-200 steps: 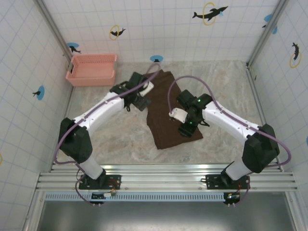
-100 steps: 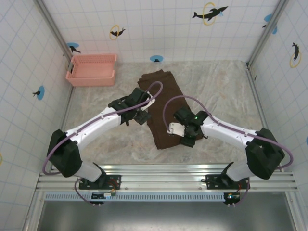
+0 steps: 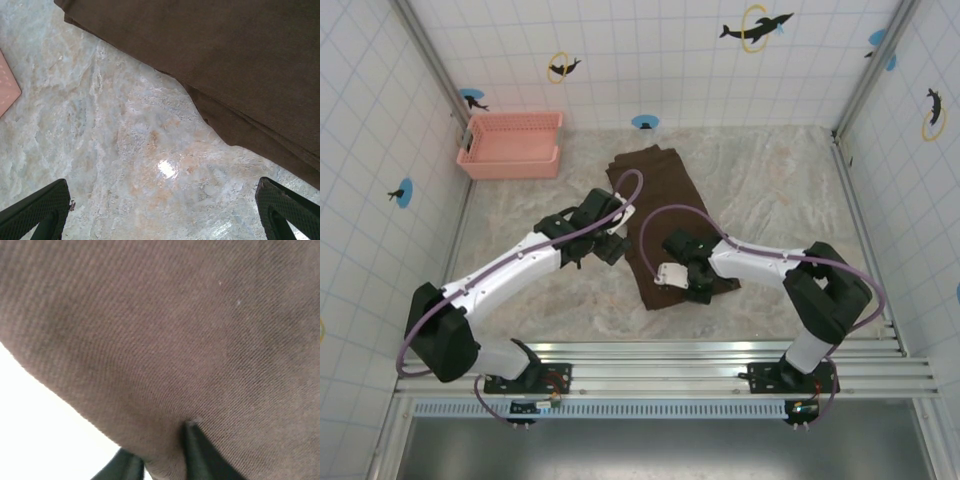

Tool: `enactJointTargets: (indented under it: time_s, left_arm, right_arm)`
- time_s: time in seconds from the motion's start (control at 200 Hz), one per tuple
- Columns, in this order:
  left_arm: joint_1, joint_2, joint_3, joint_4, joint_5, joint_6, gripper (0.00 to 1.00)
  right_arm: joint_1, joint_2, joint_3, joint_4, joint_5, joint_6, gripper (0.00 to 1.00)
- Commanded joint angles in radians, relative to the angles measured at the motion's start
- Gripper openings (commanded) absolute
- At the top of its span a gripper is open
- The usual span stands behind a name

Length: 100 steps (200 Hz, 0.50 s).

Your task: Roll up the long pants

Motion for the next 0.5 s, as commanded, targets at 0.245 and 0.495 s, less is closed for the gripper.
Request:
enactJointTargets:
  time_s: [0.245, 0.495]
  left_arm:
    - [-0.042, -0.085, -0.112, 0.054, 0.06, 0.077, 0.97]
    - [-0.09, -0.092, -0.153, 0.064, 0.05, 0.107, 0.97]
  right_arm:
    - [-0.098, 0.179, 0.376, -0.349, -0.44, 0.004, 0.11]
    - [-0.193, 0.352, 0.593, -0.437, -0.638, 0.036, 0.1]
